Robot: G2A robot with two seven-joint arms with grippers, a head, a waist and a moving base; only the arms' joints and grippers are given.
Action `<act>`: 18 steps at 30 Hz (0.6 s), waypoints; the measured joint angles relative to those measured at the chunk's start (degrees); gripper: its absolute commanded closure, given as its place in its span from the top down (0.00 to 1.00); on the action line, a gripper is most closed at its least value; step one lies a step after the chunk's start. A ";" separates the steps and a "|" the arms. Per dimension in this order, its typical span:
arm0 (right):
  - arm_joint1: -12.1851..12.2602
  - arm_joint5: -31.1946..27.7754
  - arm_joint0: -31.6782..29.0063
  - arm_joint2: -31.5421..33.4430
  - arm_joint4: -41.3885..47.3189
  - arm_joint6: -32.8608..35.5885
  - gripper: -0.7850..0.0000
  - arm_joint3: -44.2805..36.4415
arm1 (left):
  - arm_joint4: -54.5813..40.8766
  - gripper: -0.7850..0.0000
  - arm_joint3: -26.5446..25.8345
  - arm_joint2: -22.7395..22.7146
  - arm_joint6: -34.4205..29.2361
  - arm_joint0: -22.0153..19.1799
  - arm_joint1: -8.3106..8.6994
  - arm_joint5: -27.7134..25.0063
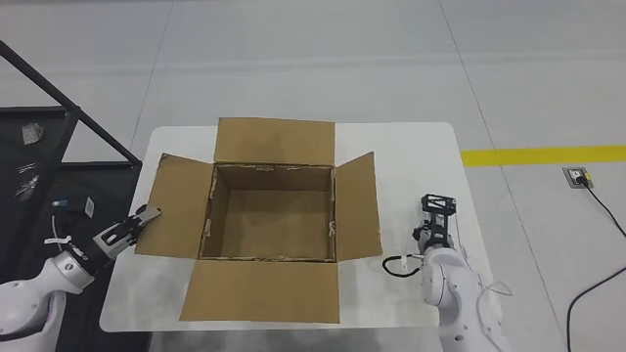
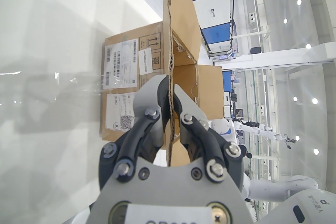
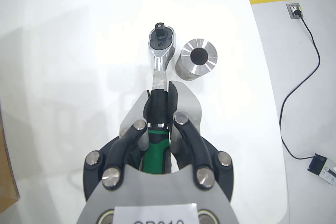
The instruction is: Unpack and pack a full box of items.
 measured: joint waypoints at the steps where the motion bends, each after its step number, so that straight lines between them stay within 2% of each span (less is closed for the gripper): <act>1: -0.04 0.17 0.19 -0.34 -0.12 -0.08 0.00 0.57 | 0.01 1.00 -0.05 0.10 -0.03 -0.04 0.02 0.07; 10: -0.43 1.13 3.33 -2.77 -0.84 -0.39 0.00 7.46 | 0.06 1.00 -0.33 0.33 0.30 -0.01 0.20 0.30; 18: -0.64 1.10 4.89 -3.58 0.08 -1.34 0.00 10.41 | 0.10 1.00 -0.56 0.36 0.64 0.16 0.36 0.36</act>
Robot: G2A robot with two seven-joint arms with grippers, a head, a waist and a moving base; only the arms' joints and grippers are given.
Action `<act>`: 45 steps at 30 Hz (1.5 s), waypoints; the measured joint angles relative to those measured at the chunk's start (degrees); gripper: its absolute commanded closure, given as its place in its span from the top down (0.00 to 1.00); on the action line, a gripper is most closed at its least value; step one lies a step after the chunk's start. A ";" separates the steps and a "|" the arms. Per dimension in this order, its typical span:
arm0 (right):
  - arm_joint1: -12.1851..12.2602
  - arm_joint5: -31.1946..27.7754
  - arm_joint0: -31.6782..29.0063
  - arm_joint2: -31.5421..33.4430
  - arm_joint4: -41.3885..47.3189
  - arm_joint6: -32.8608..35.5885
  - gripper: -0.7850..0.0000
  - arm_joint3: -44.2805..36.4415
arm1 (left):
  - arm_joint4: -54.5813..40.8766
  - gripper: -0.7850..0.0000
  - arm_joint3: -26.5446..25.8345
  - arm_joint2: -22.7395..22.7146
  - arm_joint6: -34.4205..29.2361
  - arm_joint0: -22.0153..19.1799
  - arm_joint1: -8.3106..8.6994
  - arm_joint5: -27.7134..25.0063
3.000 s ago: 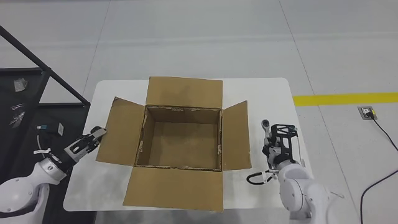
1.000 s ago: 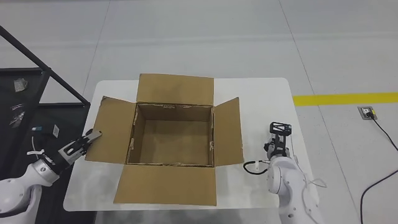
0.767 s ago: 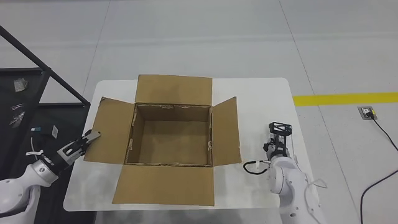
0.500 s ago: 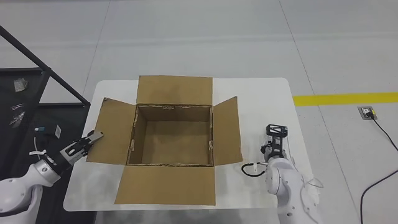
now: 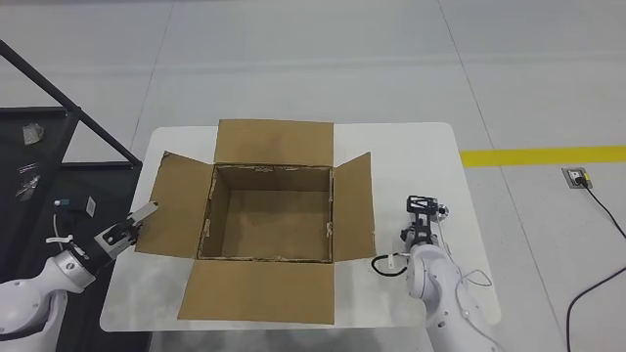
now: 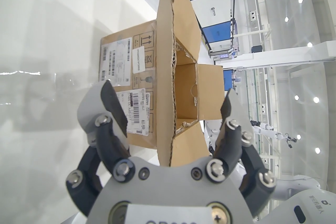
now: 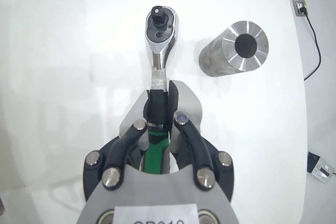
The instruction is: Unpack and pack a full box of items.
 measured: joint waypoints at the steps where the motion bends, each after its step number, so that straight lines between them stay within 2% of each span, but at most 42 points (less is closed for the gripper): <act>1: -0.01 -0.01 0.11 -0.03 0.07 -0.01 0.00 0.19 | 0.00 1.00 -0.04 0.06 0.00 0.00 0.02 0.00; 3: -0.01 -0.01 0.27 -0.05 0.15 0.03 0.00 0.45 | 0.01 1.00 -0.07 0.16 0.01 -0.01 0.05 0.00; 5: -0.01 0.00 0.43 -0.05 0.22 0.19 0.19 0.71 | 0.03 1.00 -0.10 0.29 0.09 -0.02 0.07 -0.02; 9: 0.03 -0.28 0.50 0.30 1.00 0.40 0.40 0.62 | -0.03 1.00 -0.15 0.45 0.18 -0.04 0.12 -0.26; 17: 0.33 -2.05 -2.30 1.67 3.34 -0.16 0.51 -6.46 | -0.33 1.00 -0.52 0.27 0.27 -0.09 0.29 -0.43; 19: 0.38 -2.51 -3.46 1.98 4.30 -0.40 0.60 -9.53 | -0.44 1.00 -0.64 0.18 0.31 -0.09 0.33 -0.53; 23: 0.57 -4.32 -6.78 2.93 6.86 -1.27 0.67 -17.32 | -0.82 1.00 -0.84 -0.01 0.54 0.12 0.39 -0.83; 25: 0.68 -5.11 -8.65 3.38 7.89 -1.50 0.77 -21.85 | -0.98 1.00 -1.00 -0.06 0.72 0.31 0.41 -1.00; 27: 0.77 -5.95 -10.18 3.83 9.25 -1.55 1.00 -25.74 | -1.17 1.00 -1.21 -0.08 0.96 0.54 0.41 -1.20; 34: 1.16 -11.20 -14.09 5.50 16.76 -0.38 1.00 -36.56 | -1.89 1.00 -2.58 0.08 1.21 1.90 0.37 -2.03; 45: 1.88 -18.68 -15.99 5.82 24.94 1.88 1.00 -42.14 | -0.44 1.00 -4.52 1.49 1.35 2.58 0.37 -1.76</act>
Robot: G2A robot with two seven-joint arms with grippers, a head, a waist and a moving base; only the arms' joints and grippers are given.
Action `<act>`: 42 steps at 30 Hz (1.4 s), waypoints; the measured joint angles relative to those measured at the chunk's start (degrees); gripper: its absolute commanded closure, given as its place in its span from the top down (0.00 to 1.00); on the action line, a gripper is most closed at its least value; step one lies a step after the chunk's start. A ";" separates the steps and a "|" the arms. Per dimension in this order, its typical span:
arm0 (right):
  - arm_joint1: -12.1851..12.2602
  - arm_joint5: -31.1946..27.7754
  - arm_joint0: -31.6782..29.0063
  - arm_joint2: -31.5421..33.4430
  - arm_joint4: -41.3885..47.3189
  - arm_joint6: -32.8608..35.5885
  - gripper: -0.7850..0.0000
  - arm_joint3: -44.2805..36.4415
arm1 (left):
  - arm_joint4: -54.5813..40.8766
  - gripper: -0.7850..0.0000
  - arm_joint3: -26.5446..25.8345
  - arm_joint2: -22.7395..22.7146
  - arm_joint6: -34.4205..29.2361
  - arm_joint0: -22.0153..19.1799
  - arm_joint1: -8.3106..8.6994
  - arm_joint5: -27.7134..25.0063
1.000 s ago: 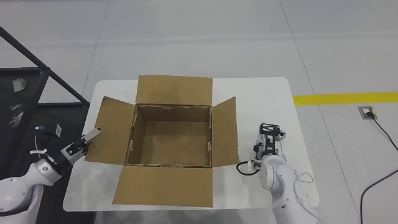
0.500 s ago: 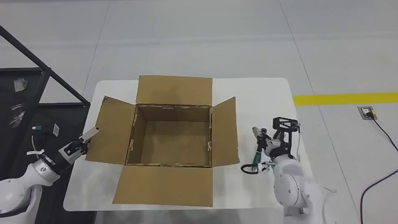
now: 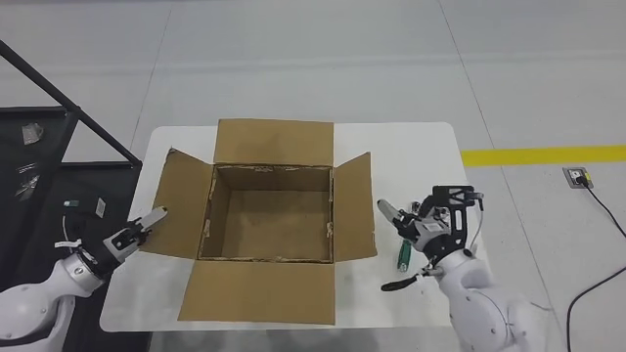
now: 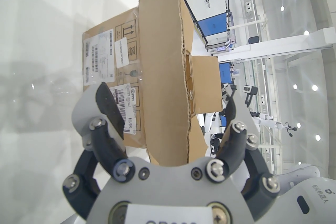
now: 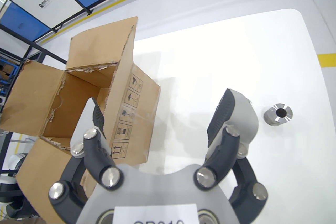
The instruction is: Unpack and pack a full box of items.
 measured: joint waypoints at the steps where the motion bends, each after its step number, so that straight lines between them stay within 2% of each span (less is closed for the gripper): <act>1: 0.11 -1.01 -0.17 0.27 1.44 0.52 1.00 -0.58 | 0.17 1.00 -0.10 0.18 0.00 -0.06 0.00 0.10; 7: 0.73 -4.99 -0.94 2.03 7.71 3.06 1.00 -3.39 | 0.12 1.00 -0.20 0.35 -0.14 -0.14 0.06 0.07; 21: 1.22 -5.00 -0.62 0.67 6.84 6.58 1.00 -3.95 | -7.81 1.00 2.88 -6.14 0.77 2.18 0.38 -2.33; 26: 1.73 -7.23 -0.45 -1.40 5.87 9.75 1.00 -3.18 | -8.08 1.00 1.60 -6.76 -1.24 4.75 0.35 -6.37; 32: 2.74 -13.09 -4.56 0.82 9.99 12.99 1.00 -5.48 | -9.02 1.00 1.62 -6.81 -3.85 7.87 0.16 -14.32; 38: 3.47 -15.25 -10.42 1.33 9.59 11.51 1.00 -7.11 | -8.12 1.00 2.21 -5.88 -2.75 10.10 -0.21 -19.19; 42: 3.64 -13.53 -11.50 -0.05 7.40 8.85 1.00 -6.57 | -5.03 1.00 1.82 -4.54 -0.04 10.31 -0.48 -20.02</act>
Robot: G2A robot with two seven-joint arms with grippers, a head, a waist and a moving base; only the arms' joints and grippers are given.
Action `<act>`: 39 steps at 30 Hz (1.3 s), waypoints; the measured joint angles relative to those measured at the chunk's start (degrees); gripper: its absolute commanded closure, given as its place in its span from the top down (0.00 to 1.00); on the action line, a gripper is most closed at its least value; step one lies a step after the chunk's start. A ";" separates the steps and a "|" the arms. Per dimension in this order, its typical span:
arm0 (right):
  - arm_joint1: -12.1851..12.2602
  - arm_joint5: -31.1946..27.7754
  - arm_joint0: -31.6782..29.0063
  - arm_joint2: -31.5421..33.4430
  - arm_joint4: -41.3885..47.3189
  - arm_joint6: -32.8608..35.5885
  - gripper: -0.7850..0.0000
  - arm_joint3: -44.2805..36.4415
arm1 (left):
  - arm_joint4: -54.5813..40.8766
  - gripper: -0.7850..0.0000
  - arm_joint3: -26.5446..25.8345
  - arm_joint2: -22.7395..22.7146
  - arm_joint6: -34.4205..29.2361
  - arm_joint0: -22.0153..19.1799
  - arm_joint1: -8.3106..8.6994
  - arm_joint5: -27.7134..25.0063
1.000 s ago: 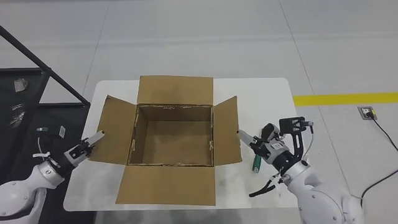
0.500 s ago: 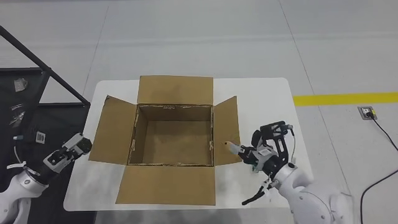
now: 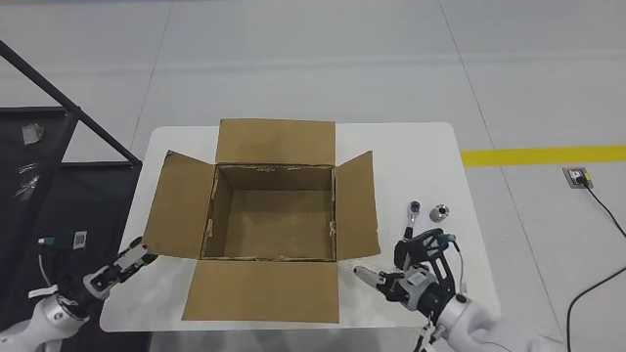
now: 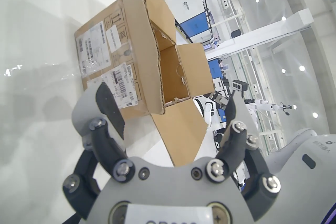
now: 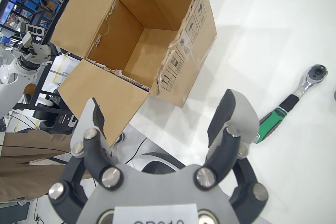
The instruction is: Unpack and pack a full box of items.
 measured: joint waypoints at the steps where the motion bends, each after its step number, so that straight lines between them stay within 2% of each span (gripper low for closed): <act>1: -0.02 0.61 0.01 -0.70 -0.19 -1.49 1.00 0.48 | 1.88 1.00 -0.12 0.29 1.41 -0.23 -0.07 -0.15; 10: -0.13 5.40 2.42 -5.72 -3.28 -9.39 1.00 4.56 | 14.98 1.00 -1.92 3.53 13.82 -1.35 -1.01 -0.51; 16: -0.29 7.63 4.71 -8.42 -2.89 -12.94 1.00 6.94 | 18.75 1.00 -2.04 5.49 18.48 -2.20 -1.48 0.57; 29: -0.74 13.20 8.91 -11.71 -2.69 -21.11 1.00 12.92 | 20.25 1.00 -1.86 7.37 20.46 -5.10 -1.83 3.23; 39: -0.46 15.61 10.80 -9.37 -1.69 -21.42 1.00 11.96 | 20.11 1.00 -1.56 6.59 19.22 -5.80 -1.65 2.40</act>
